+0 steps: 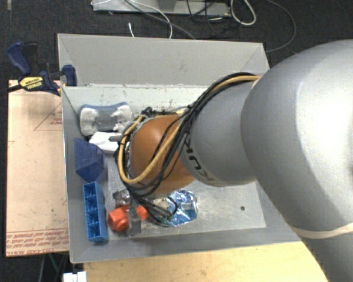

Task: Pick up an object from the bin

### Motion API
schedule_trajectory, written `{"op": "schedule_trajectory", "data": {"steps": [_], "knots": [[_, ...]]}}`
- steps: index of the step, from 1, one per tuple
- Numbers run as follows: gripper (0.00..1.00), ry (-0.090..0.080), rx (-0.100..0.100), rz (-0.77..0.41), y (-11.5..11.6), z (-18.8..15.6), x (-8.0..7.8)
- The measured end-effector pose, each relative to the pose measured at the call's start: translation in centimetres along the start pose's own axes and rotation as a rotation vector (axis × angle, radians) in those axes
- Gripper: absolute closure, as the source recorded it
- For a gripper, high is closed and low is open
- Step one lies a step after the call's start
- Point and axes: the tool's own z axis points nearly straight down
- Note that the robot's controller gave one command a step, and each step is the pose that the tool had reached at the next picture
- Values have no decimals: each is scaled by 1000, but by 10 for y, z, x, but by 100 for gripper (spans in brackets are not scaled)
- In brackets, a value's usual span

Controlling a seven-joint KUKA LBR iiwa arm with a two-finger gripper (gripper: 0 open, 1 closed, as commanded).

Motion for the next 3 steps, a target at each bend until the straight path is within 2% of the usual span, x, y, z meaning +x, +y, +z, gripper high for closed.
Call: {"op": "schedule_trajectory", "data": {"steps": [2, 3], "knots": [[100, 0, -1, 1, 1, -17, 0], [100, 3, -1, 2, 1, -48, 0]]}}
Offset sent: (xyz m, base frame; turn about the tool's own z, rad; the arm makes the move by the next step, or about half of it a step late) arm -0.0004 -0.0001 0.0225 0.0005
